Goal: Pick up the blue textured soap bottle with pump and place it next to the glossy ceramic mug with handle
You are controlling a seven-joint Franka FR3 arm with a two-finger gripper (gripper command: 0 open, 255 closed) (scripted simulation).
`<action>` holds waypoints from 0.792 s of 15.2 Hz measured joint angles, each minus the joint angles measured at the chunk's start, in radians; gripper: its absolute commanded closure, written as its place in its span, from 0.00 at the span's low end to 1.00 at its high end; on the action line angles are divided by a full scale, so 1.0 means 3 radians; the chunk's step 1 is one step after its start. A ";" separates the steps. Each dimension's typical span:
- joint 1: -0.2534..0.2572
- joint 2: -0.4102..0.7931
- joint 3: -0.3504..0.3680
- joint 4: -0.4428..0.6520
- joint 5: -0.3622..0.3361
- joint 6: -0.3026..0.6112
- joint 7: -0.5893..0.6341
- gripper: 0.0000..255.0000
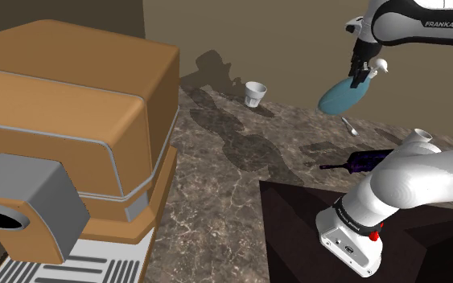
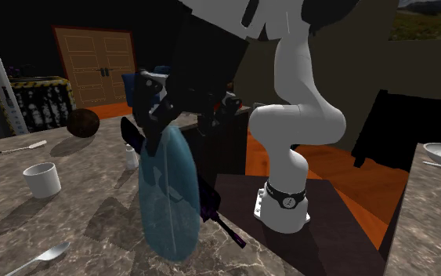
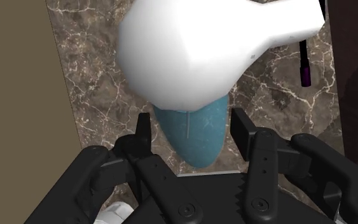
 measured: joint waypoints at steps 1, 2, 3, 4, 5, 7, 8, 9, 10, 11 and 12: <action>0.0003 0.0000 0.0010 0.0033 0.0011 -0.0032 -0.0011 1.00; 0.0005 -0.0002 0.0021 0.0079 0.0022 -0.0075 -0.0031 1.00; 0.0006 -0.0002 0.0027 0.0116 0.0030 -0.0109 -0.0049 1.00; 0.0011 0.0003 0.0040 0.0152 0.0043 -0.0142 -0.0056 1.00; 0.0015 0.0015 0.0047 0.0208 0.0054 -0.0181 -0.0077 1.00; 0.0025 0.0033 0.0072 0.0312 0.0082 -0.0263 -0.0107 1.00; 0.0025 0.0034 0.0078 0.0359 0.0089 -0.0304 -0.0130 1.00; 0.0027 0.0045 0.0082 0.0406 0.0097 -0.0335 -0.0147 1.00; 0.0028 0.0047 0.0090 0.0450 0.0104 -0.0373 -0.0166 1.00; 0.0030 0.0062 0.0094 0.0502 0.0112 -0.0405 -0.0185 1.00; 0.0031 0.0056 0.0107 0.0537 0.0120 -0.0445 -0.0198 1.00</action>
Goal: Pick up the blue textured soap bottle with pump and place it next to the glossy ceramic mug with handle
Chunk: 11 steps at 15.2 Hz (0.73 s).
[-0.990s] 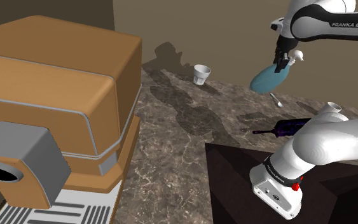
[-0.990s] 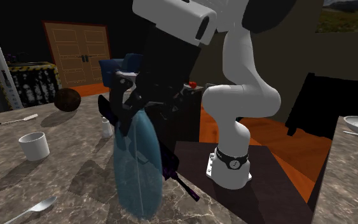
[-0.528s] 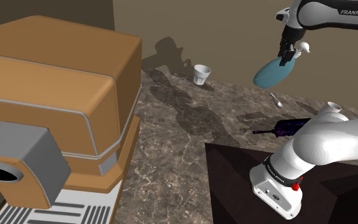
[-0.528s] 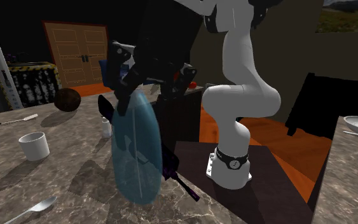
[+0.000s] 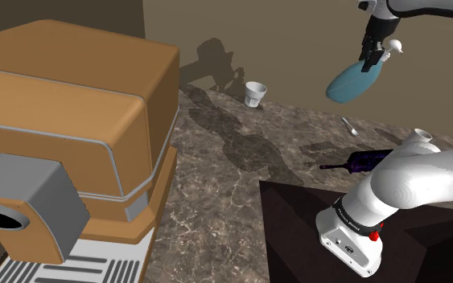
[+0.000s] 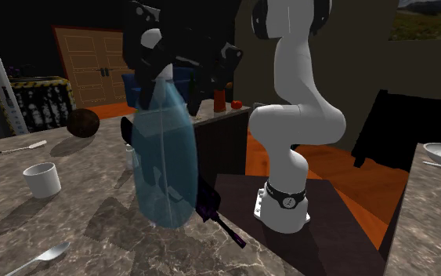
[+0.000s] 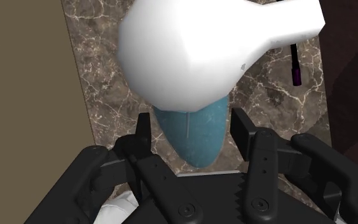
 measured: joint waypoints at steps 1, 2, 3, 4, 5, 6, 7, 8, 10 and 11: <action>0.0004 0.0008 0.0015 0.0054 0.0013 -0.0045 -0.0014 1.00; 0.0007 0.0023 0.0025 0.0108 0.0023 -0.0082 -0.0029 1.00; 0.0010 0.0040 0.0031 0.0158 0.0031 -0.0113 -0.0044 1.00; 0.0011 0.0049 0.0034 0.0201 0.0035 -0.0142 -0.0061 1.00; 0.0012 0.0063 0.0038 0.0258 0.0042 -0.0180 -0.0083 1.00; 0.0015 0.0079 0.0047 0.0314 0.0051 -0.0218 -0.0099 1.00; 0.0017 0.0095 0.0052 0.0362 0.0057 -0.0247 -0.0113 1.00; 0.0019 0.0107 0.0062 0.0418 0.0065 -0.0289 -0.0130 1.00; 0.0023 0.0141 0.0074 0.0527 0.0078 -0.0356 -0.0163 1.00; 0.0024 0.0153 0.0080 0.0576 0.0084 -0.0390 -0.0179 1.00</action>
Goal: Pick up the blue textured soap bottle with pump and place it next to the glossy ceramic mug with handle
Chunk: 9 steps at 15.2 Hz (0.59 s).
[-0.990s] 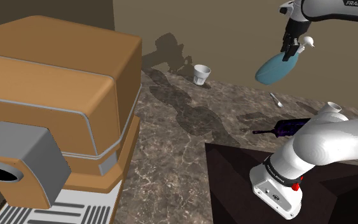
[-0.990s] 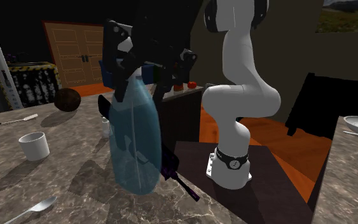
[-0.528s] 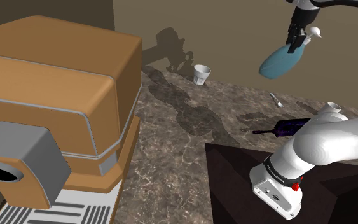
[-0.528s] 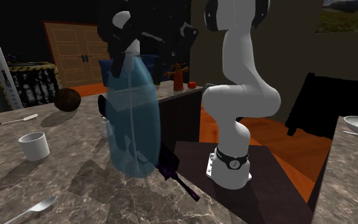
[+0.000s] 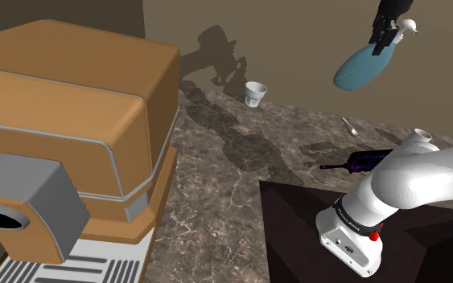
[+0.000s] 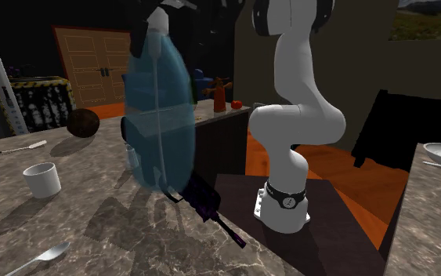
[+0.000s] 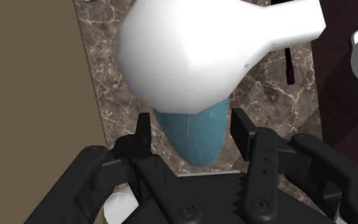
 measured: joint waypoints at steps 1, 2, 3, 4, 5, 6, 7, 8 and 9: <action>0.0003 0.0023 0.0008 0.0054 0.0008 -0.0031 -0.0011 1.00; 0.0002 0.0026 0.0014 0.0103 0.0011 -0.0071 -0.0032 1.00; 0.0004 0.0041 0.0024 0.0166 0.0019 -0.0116 -0.0051 1.00; 0.0005 0.0060 0.0031 0.0224 0.0025 -0.0152 -0.0067 1.00; 0.0007 0.0077 0.0036 0.0270 0.0029 -0.0179 -0.0080 1.00; -0.0004 0.0063 0.0009 0.0284 0.0012 -0.0187 -0.0123 1.00; -0.0020 0.0022 -0.0025 0.0264 -0.0015 -0.0183 -0.0170 1.00; -0.0039 -0.0027 -0.0061 0.0242 -0.0044 -0.0184 -0.0222 1.00; -0.0059 -0.0056 -0.0116 0.0246 -0.0079 -0.0177 -0.0292 1.00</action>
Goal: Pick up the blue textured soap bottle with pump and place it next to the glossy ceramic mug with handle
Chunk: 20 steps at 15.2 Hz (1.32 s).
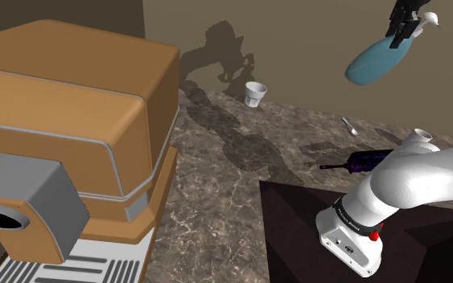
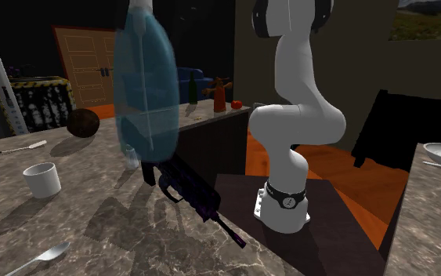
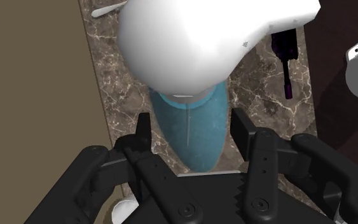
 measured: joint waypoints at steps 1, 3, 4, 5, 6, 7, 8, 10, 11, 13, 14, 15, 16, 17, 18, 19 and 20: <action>-0.0021 -0.0047 -0.0044 -0.0016 -0.0035 0.0002 -0.0062 1.00; -0.0062 -0.0111 -0.0183 -0.0028 -0.0120 0.0044 -0.0219 1.00; -0.0086 -0.0174 -0.0221 -0.0065 -0.0157 0.0048 -0.0275 1.00; -0.0100 -0.0182 -0.0289 -0.0042 -0.0193 0.0065 -0.0352 1.00; -0.0119 -0.0223 -0.0328 -0.0053 -0.0226 0.0067 -0.0409 1.00; -0.0137 -0.0256 -0.0385 -0.0064 -0.0264 0.0087 -0.0473 1.00; -0.0155 -0.0275 -0.0478 -0.0067 -0.0315 0.0131 -0.0558 1.00; -0.0183 -0.0296 -0.0623 0.0012 -0.0393 0.0145 -0.0741 1.00; -0.0206 -0.0339 -0.0681 0.0010 -0.0435 0.0153 -0.0821 1.00; -0.0220 -0.0349 -0.0825 0.0054 -0.0505 0.0204 -0.0962 1.00; -0.0216 -0.0334 -0.0901 0.0086 -0.0532 0.0238 -0.1025 1.00; -0.0218 -0.0330 -0.0972 0.0123 -0.0561 0.0258 -0.1099 1.00; -0.0225 -0.0341 -0.1039 0.0146 -0.0593 0.0278 -0.1170 1.00; -0.0228 -0.0345 -0.1110 0.0176 -0.0623 0.0301 -0.1242 1.00; -0.0221 -0.0332 -0.1208 0.0234 -0.0655 0.0331 -0.1333 1.00; -0.0231 -0.0348 -0.1265 0.0270 -0.0682 0.0334 -0.1412 1.00; -0.0222 -0.0338 -0.1334 0.0307 -0.0703 0.0358 -0.1472 1.00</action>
